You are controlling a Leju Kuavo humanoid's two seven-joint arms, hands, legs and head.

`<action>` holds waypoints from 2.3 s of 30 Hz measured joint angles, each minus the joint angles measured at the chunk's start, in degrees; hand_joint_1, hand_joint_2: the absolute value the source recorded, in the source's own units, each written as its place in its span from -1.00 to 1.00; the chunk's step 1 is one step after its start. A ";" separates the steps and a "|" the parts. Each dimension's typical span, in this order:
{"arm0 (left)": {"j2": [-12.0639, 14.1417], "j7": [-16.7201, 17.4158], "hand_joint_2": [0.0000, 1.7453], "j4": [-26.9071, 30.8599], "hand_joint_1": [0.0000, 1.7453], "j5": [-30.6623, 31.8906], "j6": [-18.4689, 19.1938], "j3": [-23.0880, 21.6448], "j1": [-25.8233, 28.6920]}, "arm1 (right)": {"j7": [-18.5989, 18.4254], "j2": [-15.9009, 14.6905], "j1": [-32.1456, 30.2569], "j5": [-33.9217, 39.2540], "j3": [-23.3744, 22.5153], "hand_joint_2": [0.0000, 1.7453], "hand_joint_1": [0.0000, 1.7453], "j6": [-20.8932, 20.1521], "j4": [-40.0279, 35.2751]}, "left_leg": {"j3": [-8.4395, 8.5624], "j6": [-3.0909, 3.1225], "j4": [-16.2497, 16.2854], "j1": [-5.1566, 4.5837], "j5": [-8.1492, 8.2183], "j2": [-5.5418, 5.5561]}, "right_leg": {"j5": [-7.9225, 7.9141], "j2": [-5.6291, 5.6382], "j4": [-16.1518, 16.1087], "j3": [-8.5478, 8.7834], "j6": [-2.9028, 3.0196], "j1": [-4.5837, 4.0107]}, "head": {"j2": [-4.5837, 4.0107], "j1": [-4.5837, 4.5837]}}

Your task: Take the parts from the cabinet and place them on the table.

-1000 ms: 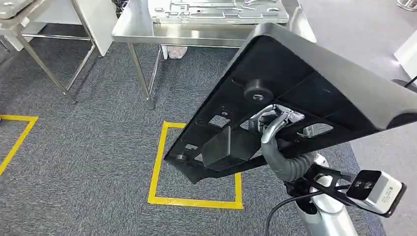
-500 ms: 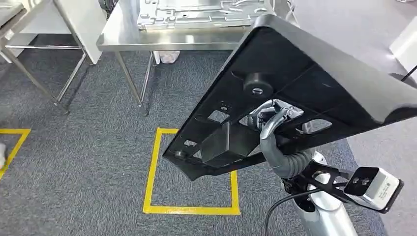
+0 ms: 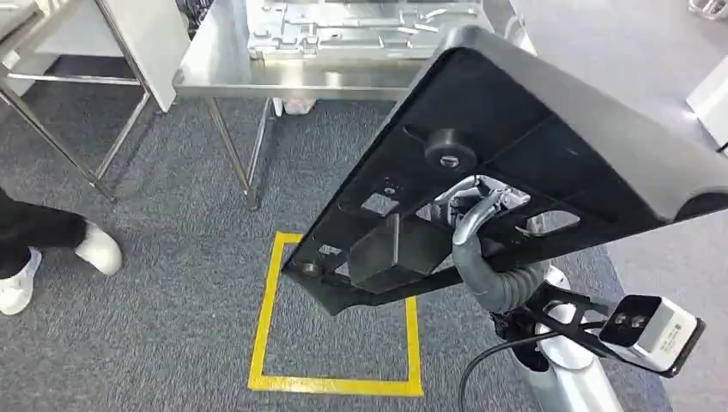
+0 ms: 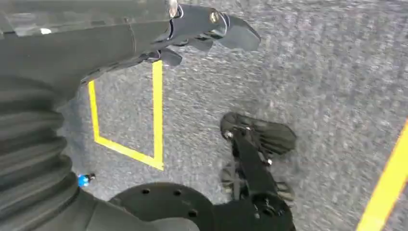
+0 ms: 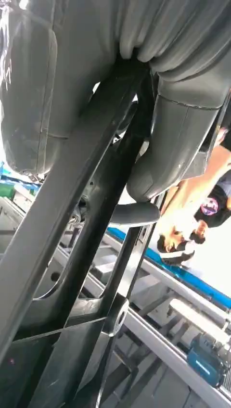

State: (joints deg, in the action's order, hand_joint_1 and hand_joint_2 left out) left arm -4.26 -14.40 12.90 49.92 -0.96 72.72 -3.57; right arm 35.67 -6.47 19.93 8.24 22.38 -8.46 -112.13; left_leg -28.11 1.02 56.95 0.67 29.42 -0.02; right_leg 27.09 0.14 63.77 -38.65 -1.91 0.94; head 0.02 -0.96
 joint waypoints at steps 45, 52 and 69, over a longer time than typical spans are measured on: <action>0.20 0.17 1.00 0.00 -1.00 0.63 -0.85 -0.04 -0.12 | 0.11 0.24 1.11 -0.02 1.01 1.00 1.00 0.13 0.77 | -10.22 -2.20 11.69 -0.02 -0.28 0.17 | 1.02 0.28 -6.84 8.72 3.06 -0.66 | -0.02 0.81; 0.26 0.26 1.00 0.00 -1.00 0.98 -0.96 -0.07 -0.01 | 0.00 0.37 0.95 -0.72 1.07 1.00 1.00 0.31 0.74 | -5.66 0.17 0.79 -0.29 -3.83 0.38 | 2.43 0.45 -6.38 10.18 0.99 -0.90 | 0.00 0.81; 0.13 0.35 1.00 0.00 -1.00 0.66 -1.68 0.00 -0.49 | -0.66 0.37 1.37 -0.24 1.84 1.00 1.00 0.11 1.53 | -1.31 -1.89 4.62 -0.21 1.98 0.32 | -2.03 -0.14 -6.28 4.85 3.12 -0.62 | -0.02 1.10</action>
State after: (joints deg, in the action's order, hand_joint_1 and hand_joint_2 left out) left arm -4.13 -14.05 12.90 50.58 -2.65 72.72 -4.06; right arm 35.01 -6.10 21.31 8.00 24.22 -8.35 -110.60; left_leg -29.42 -0.87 61.57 0.46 31.39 0.30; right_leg 25.07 0.00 57.49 -33.79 1.21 0.32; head 0.00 0.13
